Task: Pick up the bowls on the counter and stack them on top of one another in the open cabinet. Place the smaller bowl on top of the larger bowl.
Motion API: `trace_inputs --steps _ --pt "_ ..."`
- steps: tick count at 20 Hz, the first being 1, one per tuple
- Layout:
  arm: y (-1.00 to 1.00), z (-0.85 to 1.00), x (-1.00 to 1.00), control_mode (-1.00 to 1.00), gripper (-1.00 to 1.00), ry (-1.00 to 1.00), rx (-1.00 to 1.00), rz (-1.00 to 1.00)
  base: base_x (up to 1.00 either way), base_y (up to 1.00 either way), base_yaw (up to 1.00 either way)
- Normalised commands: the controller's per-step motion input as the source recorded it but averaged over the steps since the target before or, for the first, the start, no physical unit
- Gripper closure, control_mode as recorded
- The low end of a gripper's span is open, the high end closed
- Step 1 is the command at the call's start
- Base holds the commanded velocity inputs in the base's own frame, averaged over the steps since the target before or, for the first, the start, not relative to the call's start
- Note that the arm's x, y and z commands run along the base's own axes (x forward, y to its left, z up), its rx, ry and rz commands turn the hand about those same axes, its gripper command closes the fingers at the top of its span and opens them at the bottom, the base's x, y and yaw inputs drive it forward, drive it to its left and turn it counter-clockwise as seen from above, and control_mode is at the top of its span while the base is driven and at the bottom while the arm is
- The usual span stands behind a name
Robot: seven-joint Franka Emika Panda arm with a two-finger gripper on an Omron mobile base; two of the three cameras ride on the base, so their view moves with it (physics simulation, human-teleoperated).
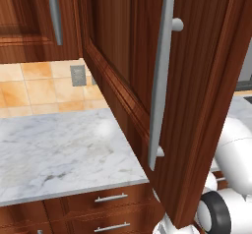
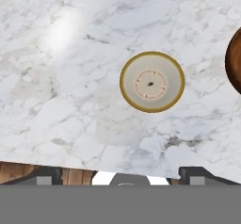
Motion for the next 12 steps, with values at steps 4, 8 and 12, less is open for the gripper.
trace_inputs --steps 4,8,12 --pt "0.05 -0.38 0.0 -1.0 -1.0 0.08 -0.07 0.0 0.0 0.0 0.0" --pt "0.05 -0.47 0.01 -1.0 -1.0 0.11 -0.07 0.0 0.0 0.0 0.0" --pt "0.09 -0.49 0.14 -1.0 -1.0 0.13 -0.06 0.0 0.0 0.0 0.0"
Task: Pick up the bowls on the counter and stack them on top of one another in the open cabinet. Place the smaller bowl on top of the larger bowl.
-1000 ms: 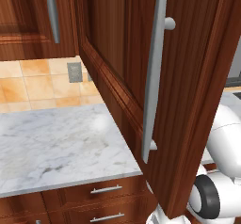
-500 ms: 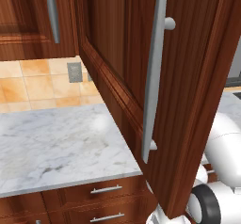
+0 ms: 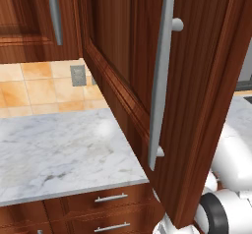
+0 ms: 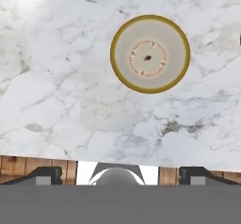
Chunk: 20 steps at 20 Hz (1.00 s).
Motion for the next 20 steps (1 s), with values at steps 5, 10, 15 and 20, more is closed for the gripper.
trace_inputs --steps 5,10,15,20 --pt "0.14 -0.45 0.31 -1.0 -1.0 0.13 -0.05 0.0 0.0 0.0 0.0" --pt "0.13 -0.41 0.38 -1.0 -1.0 0.12 -0.05 0.0 0.0 0.0 0.0" --pt "0.02 -0.38 0.34 -1.0 -1.0 0.04 -0.08 0.0 0.0 0.0 0.0" --pt "0.0 -0.38 0.25 -1.0 -1.0 -0.01 -0.08 0.0 0.0 0.0 0.0"
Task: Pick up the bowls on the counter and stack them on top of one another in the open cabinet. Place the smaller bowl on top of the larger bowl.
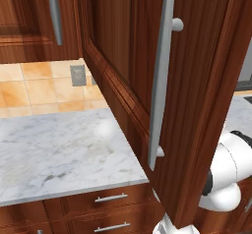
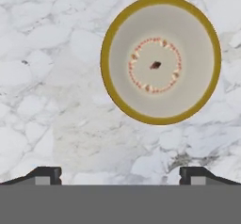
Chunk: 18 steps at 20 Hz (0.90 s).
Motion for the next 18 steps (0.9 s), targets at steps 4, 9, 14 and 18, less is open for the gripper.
trace_inputs --steps 4,9,14,18 --pt "0.0 -0.41 0.01 -1.0 -1.0 -0.13 -0.03 0.02 0.0 0.0 0.0" --pt "0.0 -0.44 0.07 -1.0 -1.0 -0.12 -0.03 0.03 0.0 0.0 0.0" --pt "0.0 -0.41 0.21 -1.0 -1.0 -0.12 -0.02 0.02 0.0 0.0 0.0" --pt "0.0 -0.31 0.35 -1.0 -1.0 -0.04 -0.01 0.02 0.0 0.0 0.0"
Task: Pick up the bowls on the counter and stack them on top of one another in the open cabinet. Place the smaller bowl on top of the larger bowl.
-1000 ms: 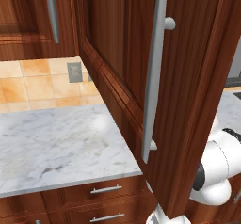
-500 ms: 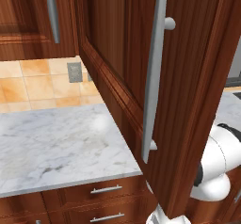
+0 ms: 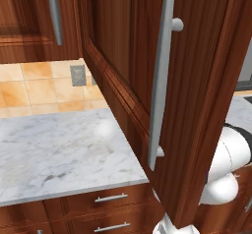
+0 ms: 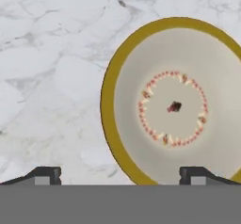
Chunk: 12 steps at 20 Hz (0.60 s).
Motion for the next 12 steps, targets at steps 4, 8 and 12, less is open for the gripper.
trace_inputs --steps 4,8,12 --pt "0.0 -0.25 0.31 -1.0 -1.0 0.0 0.0 0.02 0.0 0.0 0.0" --pt "0.0 -0.2 0.23 -1.0 -1.0 -0.01 0.0 0.03 0.0 0.0 0.0" --pt "-0.03 -0.17 0.24 -1.0 -1.0 -0.02 0.0 0.03 0.0 0.0 0.0"
